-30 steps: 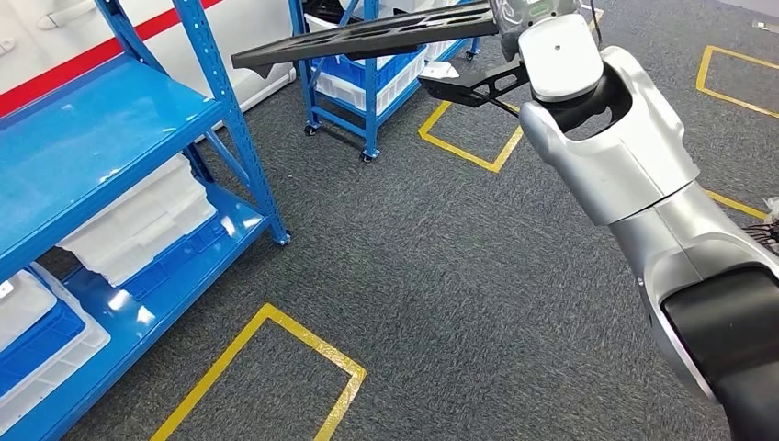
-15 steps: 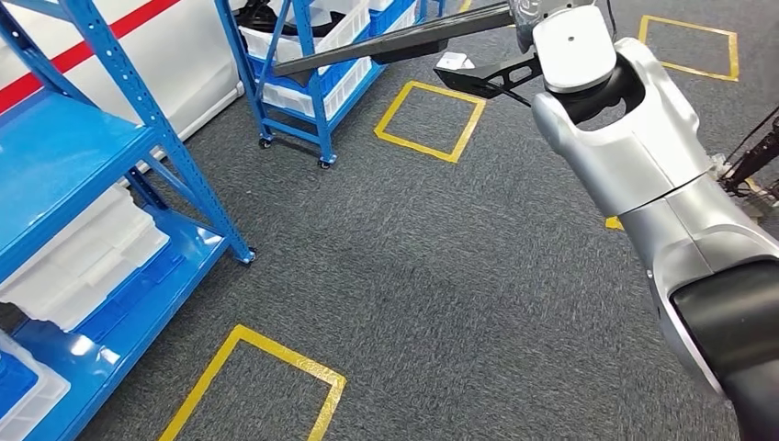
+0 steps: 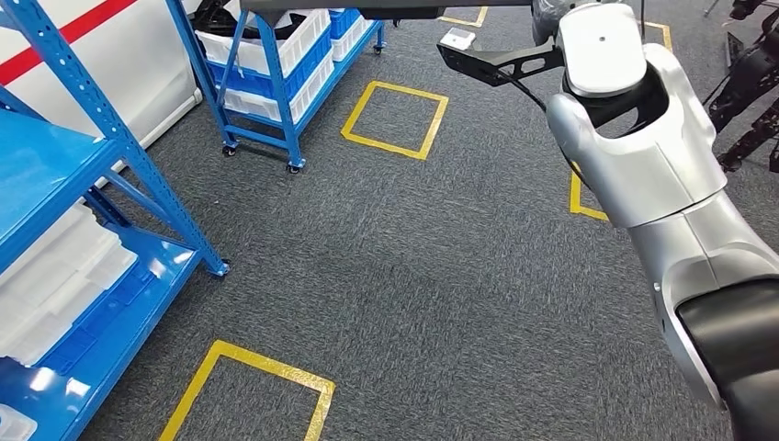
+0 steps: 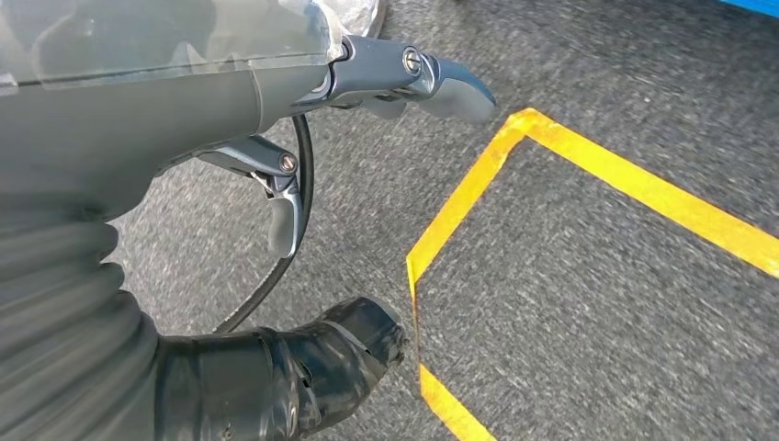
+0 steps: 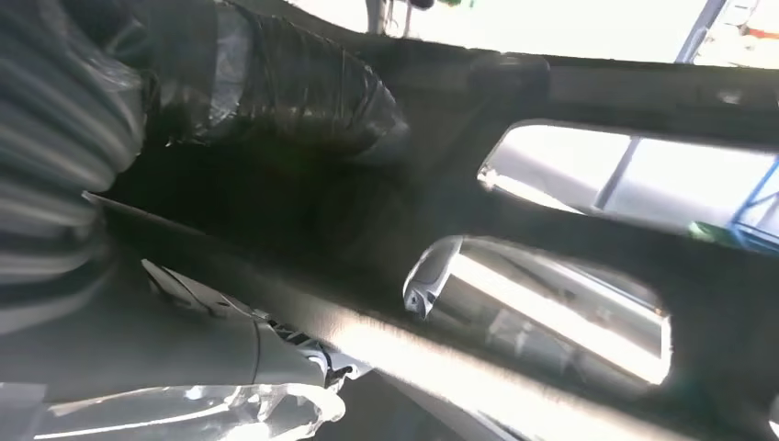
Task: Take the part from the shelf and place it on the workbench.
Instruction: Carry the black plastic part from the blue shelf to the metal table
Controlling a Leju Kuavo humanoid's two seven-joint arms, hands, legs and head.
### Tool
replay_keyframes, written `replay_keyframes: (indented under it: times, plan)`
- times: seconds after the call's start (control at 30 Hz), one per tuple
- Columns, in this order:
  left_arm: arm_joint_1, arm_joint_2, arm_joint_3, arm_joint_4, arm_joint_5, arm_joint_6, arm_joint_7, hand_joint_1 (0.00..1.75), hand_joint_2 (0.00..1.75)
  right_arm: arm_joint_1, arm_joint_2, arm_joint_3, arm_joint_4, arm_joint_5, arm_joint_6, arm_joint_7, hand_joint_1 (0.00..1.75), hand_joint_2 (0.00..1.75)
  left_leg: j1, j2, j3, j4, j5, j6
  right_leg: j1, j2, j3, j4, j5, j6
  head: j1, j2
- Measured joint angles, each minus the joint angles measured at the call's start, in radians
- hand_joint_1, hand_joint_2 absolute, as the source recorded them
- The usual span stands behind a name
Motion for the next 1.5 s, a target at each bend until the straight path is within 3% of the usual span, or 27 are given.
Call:
replay_keyframes:
  times: [0.03, 0.1, 0.17, 0.27, 0.33, 0.43, 0.47, 0.5, 0.53, 0.57, 0.63, 0.7, 0.77, 0.83, 0.9, 0.97, 1.0, 1.03, 1.07, 1.13, 1.2, 1.27, 1.3, 1.37, 1.43, 1.5]
  plan:
    - [0.000, 0.000, 0.000, 0.000, -0.001, 0.000, 0.000, 0.00, 1.75, 0.006, -0.001, -0.009, -0.014, -0.002, -0.002, 0.004, 1.75, 1.75, -0.001, 0.007, 0.003, 0.000, -0.002, -0.001, -0.001, -0.005, 0.020, -0.040, 0.028, -0.002, 0.000, 0.000]
    - [0.000, -0.001, 0.000, 0.000, -0.002, 0.000, 0.000, 0.00, 1.75, 0.009, -0.004, -0.022, -0.038, -0.002, -0.004, 0.006, 1.75, 1.75, -0.003, 0.020, 0.009, 0.000, -0.008, -0.006, 0.006, -0.031, 0.094, -0.180, 0.091, -0.013, 0.000, 0.000]
    - [0.000, -0.002, 0.000, 0.000, -0.001, 0.000, 0.000, 0.00, 1.75, 0.010, -0.004, -0.030, -0.056, -0.003, -0.005, 0.006, 1.75, 1.75, -0.006, 0.032, 0.013, 0.000, -0.013, -0.015, 0.019, -0.051, 0.137, -0.267, 0.112, -0.025, 0.000, 0.000]
    - [-0.002, -0.006, 0.000, 0.000, -0.001, 0.000, 0.000, 0.00, 1.75, 0.014, -0.006, -0.035, -0.073, -0.004, -0.006, 0.006, 1.75, 1.75, -0.006, 0.049, 0.018, -0.002, -0.020, -0.032, 0.025, -0.034, 0.142, -0.287, 0.114, -0.039, -0.001, 0.000]
    - [-0.002, -0.008, 0.000, 0.000, -0.002, 0.000, 0.000, 0.00, 1.75, 0.016, -0.007, -0.040, -0.082, -0.004, -0.007, 0.008, 1.75, 1.75, -0.003, 0.029, 0.006, 0.036, -0.051, -0.039, 0.018, -0.020, 0.153, -0.302, 0.120, -0.051, -0.001, 0.000]
    - [0.001, -0.007, 0.000, 0.000, -0.004, 0.004, -0.001, 0.00, 1.75, 0.036, -0.006, -0.058, -0.099, -0.008, -0.017, 0.021, 1.75, 1.75, -0.002, -0.012, -0.077, 0.214, -0.138, -0.044, 0.016, 0.006, 0.159, -0.307, 0.122, -0.060, -0.002, 0.000]
    - [0.002, -0.007, 0.000, 0.000, -0.006, 0.005, -0.001, 0.00, 1.75, 0.048, -0.005, -0.068, -0.108, -0.007, -0.022, 0.025, 1.75, 1.75, -0.002, -0.015, -0.102, 0.259, -0.149, -0.045, 0.016, 0.018, 0.159, -0.306, 0.121, -0.060, -0.002, 0.000]
    - [0.002, -0.007, 0.000, 0.000, -0.009, 0.006, -0.001, 0.00, 1.75, 0.060, -0.005, -0.080, -0.119, -0.003, -0.026, 0.027, 1.75, 1.75, -0.001, -0.017, -0.112, 0.269, -0.138, -0.046, 0.016, 0.030, 0.159, -0.303, 0.120, -0.060, -0.002, 0.000]
    - [0.002, -0.007, 0.000, 0.000, -0.011, 0.007, -0.001, 0.00, 1.75, 0.069, -0.005, -0.093, -0.128, 0.002, -0.028, 0.028, 1.75, 1.75, 0.000, -0.019, -0.102, 0.240, -0.110, -0.047, 0.014, 0.042, 0.159, -0.298, 0.118, -0.058, -0.002, 0.000]
    - [0.002, -0.007, 0.000, 0.000, -0.013, 0.007, -0.001, 0.00, 1.75, 0.076, -0.006, -0.107, -0.138, 0.006, -0.029, 0.028, 1.75, 1.75, 0.001, -0.026, -0.077, 0.180, -0.069, -0.048, 0.012, 0.054, 0.158, -0.292, 0.114, -0.055, -0.002, 0.000]
    - [0.003, -0.007, 0.000, 0.000, -0.015, 0.008, -0.002, 0.00, 1.75, 0.086, -0.006, -0.133, -0.154, 0.011, -0.032, 0.028, 1.75, 1.75, 0.007, -0.069, -0.023, 0.061, -0.020, -0.050, 0.008, 0.078, 0.152, -0.276, 0.106, -0.045, -0.002, 0.000]
    - [0.003, -0.007, 0.000, 0.000, -0.017, 0.008, -0.003, 0.00, 1.75, 0.096, -0.007, -0.153, -0.170, 0.012, -0.041, 0.029, 1.75, 1.75, 0.008, -0.099, -0.002, 0.020, -0.018, -0.046, 0.006, 0.102, 0.140, -0.268, 0.106, -0.033, -0.002, 0.000]
    - [0.000, -0.007, 0.000, 0.000, -0.017, 0.008, -0.005, 0.00, 1.75, 0.106, -0.013, -0.165, -0.184, 0.012, -0.049, 0.030, 1.75, 1.75, 0.005, -0.080, 0.002, 0.015, -0.015, -0.034, 0.002, 0.121, 0.134, -0.272, 0.111, -0.020, -0.002, 0.000]
    - [-0.001, -0.007, 0.000, 0.000, -0.018, 0.008, -0.008, 0.00, 1.75, 0.112, -0.021, -0.178, -0.197, 0.015, -0.051, 0.033, 1.75, 1.75, 0.006, -0.053, 0.008, 0.005, -0.011, -0.015, 0.004, 0.086, 0.120, -0.246, 0.094, -0.011, 0.000, 0.000]
    - [0.000, -0.007, 0.001, 0.000, -0.019, 0.008, -0.010, 0.00, 1.75, 0.119, -0.025, -0.189, -0.212, 0.023, -0.051, 0.036, 1.75, 1.75, 0.002, -0.027, 0.013, -0.001, -0.010, -0.001, 0.004, 0.024, 0.071, -0.145, 0.042, -0.005, 0.002, 0.000]
    - [0.001, -0.007, 0.001, 0.000, -0.021, 0.009, -0.011, 0.00, 1.75, 0.130, -0.028, -0.200, -0.223, 0.032, -0.049, 0.038, 1.75, 1.75, -0.003, -0.003, 0.013, -0.001, -0.012, 0.004, -0.001, 0.004, 0.011, -0.029, -0.001, -0.001, 0.002, 0.000]
    - [0.001, -0.007, 0.001, 0.000, -0.022, 0.009, -0.011, 0.00, 1.75, 0.135, -0.029, -0.204, -0.226, 0.035, -0.048, 0.038, 1.75, 1.75, -0.005, 0.009, 0.015, -0.001, -0.014, 0.005, -0.003, 0.002, -0.002, -0.008, 0.000, -0.001, 0.002, 0.000]
    - [0.000, -0.007, 0.001, 0.000, -0.022, 0.009, -0.011, 0.00, 1.75, 0.138, -0.031, -0.209, -0.229, 0.040, -0.047, 0.038, 1.75, 1.75, -0.007, 0.020, 0.017, -0.001, -0.016, 0.005, -0.003, -0.001, 0.004, -0.021, 0.019, -0.002, 0.002, 0.000]
    - [0.000, -0.007, 0.001, 0.000, -0.023, 0.009, -0.011, 0.00, 1.75, 0.139, -0.032, -0.214, -0.233, 0.044, -0.047, 0.038, 1.75, 1.75, -0.008, 0.032, 0.020, -0.001, -0.019, 0.004, -0.002, -0.009, 0.030, -0.072, 0.052, -0.005, 0.002, 0.000]
    - [0.000, -0.007, 0.002, 0.000, -0.026, 0.009, -0.011, 0.00, 1.75, 0.138, -0.033, -0.223, -0.243, 0.054, -0.045, 0.038, 1.75, 1.75, -0.010, 0.052, 0.028, -0.001, -0.026, -0.001, 0.011, -0.052, 0.098, -0.203, 0.105, -0.017, 0.002, 0.000]
    - [0.000, -0.008, 0.002, 0.000, -0.028, 0.009, -0.011, 0.00, 1.75, 0.135, -0.034, -0.229, -0.252, 0.058, -0.045, 0.038, 1.75, 1.75, -0.012, 0.071, 0.032, -0.002, -0.032, -0.011, 0.029, -0.081, 0.131, -0.271, 0.117, -0.028, 0.002, 0.000]
    - [-0.001, -0.010, 0.003, 0.000, -0.029, 0.008, -0.011, 0.00, 1.75, 0.134, -0.036, -0.233, -0.257, 0.060, -0.045, 0.037, 1.75, 1.75, -0.014, 0.093, 0.036, -0.005, -0.038, -0.021, 0.034, -0.064, 0.135, -0.285, 0.116, -0.037, 0.001, 0.000]
    - [-0.002, -0.011, 0.003, 0.000, -0.030, 0.008, -0.011, 0.00, 1.75, 0.134, -0.037, -0.235, -0.260, 0.061, -0.045, 0.037, 1.75, 1.75, -0.013, 0.091, 0.039, -0.001, -0.045, -0.025, 0.033, -0.052, 0.140, -0.292, 0.119, -0.042, 0.001, 0.000]
    - [-0.003, -0.013, 0.003, 0.000, -0.032, 0.008, -0.011, 0.00, 1.75, 0.131, -0.038, -0.239, -0.265, 0.064, -0.045, 0.037, 1.75, 1.75, -0.009, 0.051, 0.019, 0.052, -0.083, -0.030, 0.026, -0.032, 0.152, -0.307, 0.123, -0.054, 0.001, 0.000]
    - [0.000, -0.013, 0.003, 0.000, -0.032, 0.007, -0.011, 0.00, 1.75, 0.133, -0.038, -0.243, -0.266, 0.067, -0.045, 0.037, 1.75, 1.75, -0.006, 0.000, -0.041, 0.176, -0.142, -0.033, 0.023, -0.010, 0.156, -0.309, 0.123, -0.061, 0.001, 0.000]
    - [0.002, -0.011, 0.004, 0.000, -0.032, 0.007, -0.011, 0.00, 1.75, 0.139, -0.037, -0.244, -0.266, 0.068, -0.045, 0.036, 1.75, 1.75, -0.005, -0.015, -0.095, 0.268, -0.163, -0.038, 0.022, 0.019, 0.156, -0.307, 0.121, -0.062, 0.001, 0.000]
